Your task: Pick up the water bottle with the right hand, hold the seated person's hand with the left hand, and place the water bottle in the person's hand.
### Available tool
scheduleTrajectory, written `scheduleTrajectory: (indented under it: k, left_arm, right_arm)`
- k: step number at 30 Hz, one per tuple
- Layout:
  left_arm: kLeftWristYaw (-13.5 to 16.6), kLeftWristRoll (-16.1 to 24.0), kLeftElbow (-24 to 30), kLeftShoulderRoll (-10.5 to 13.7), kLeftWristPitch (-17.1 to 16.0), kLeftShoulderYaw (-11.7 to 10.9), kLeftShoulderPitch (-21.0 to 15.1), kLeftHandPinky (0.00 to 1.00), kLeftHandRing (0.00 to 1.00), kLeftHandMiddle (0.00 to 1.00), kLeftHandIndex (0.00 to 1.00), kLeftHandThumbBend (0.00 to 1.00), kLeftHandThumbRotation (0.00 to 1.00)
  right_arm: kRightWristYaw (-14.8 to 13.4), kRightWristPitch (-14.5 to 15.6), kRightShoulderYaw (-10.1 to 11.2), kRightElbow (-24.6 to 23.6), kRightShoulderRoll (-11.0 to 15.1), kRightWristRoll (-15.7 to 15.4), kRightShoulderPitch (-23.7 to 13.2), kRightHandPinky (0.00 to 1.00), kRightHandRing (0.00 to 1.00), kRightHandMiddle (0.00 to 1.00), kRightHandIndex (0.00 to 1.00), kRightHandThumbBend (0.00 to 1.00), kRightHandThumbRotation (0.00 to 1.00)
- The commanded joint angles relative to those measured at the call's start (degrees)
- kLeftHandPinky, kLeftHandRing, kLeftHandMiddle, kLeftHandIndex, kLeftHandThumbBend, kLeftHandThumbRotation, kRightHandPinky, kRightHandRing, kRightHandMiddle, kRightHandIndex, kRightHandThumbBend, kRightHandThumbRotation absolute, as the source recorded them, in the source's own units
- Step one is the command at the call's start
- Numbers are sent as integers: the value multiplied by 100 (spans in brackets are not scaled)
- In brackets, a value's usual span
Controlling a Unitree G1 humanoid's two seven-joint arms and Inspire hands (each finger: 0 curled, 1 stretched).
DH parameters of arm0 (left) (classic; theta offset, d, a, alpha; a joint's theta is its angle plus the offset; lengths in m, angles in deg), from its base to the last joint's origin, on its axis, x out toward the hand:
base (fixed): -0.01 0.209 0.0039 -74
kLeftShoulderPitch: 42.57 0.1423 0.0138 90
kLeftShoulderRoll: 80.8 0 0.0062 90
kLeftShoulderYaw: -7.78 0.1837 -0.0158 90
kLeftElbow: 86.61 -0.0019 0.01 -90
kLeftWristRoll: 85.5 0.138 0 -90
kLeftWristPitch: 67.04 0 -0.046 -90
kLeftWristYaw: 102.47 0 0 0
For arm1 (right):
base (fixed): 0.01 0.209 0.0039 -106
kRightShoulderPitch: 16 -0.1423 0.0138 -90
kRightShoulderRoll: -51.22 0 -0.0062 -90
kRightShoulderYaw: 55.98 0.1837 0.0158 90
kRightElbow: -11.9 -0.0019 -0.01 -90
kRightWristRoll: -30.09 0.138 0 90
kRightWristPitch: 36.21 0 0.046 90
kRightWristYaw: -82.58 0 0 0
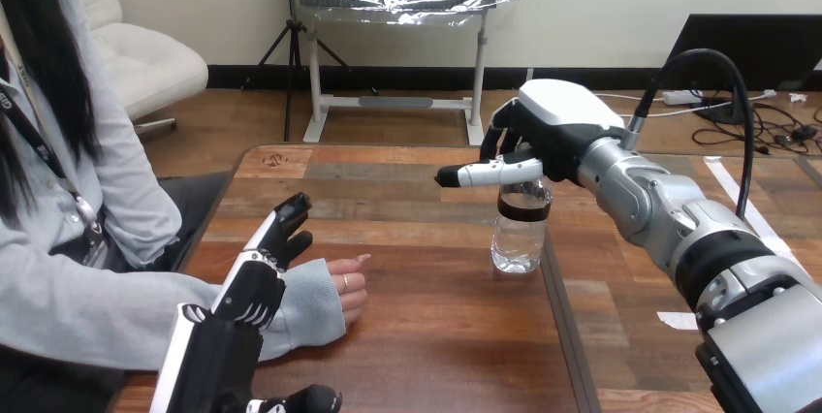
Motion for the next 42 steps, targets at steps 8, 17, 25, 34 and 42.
scheduleTrajectory:
  k: [8,17,25,34,42]
  left_arm:
    - [-76,-251,101,26,0,123,-203,91,95,94,90,100,62]
    - [-181,-281,-79,11,-132,108,-296,92,96,95,91,100,61]
    - [-193,-294,-73,-60,-35,125,-321,93,97,95,91,100,63]
    - [-188,-309,-17,-100,3,140,-324,93,96,95,91,100,61]
    - [-243,-384,-54,-74,-21,130,-360,95,97,95,91,100,60]
  right_arm:
    - [-21,-337,-22,-38,87,53,-105,71,52,51,53,100,91]
    - [15,-500,40,-67,112,148,-90,65,55,54,55,100,90]
    - [36,-651,126,-95,157,266,-68,57,55,57,57,99,82]
    - [99,-775,449,-126,167,705,45,63,63,64,65,95,62]
    - [14,-927,773,-160,142,1132,203,67,69,70,73,99,54]
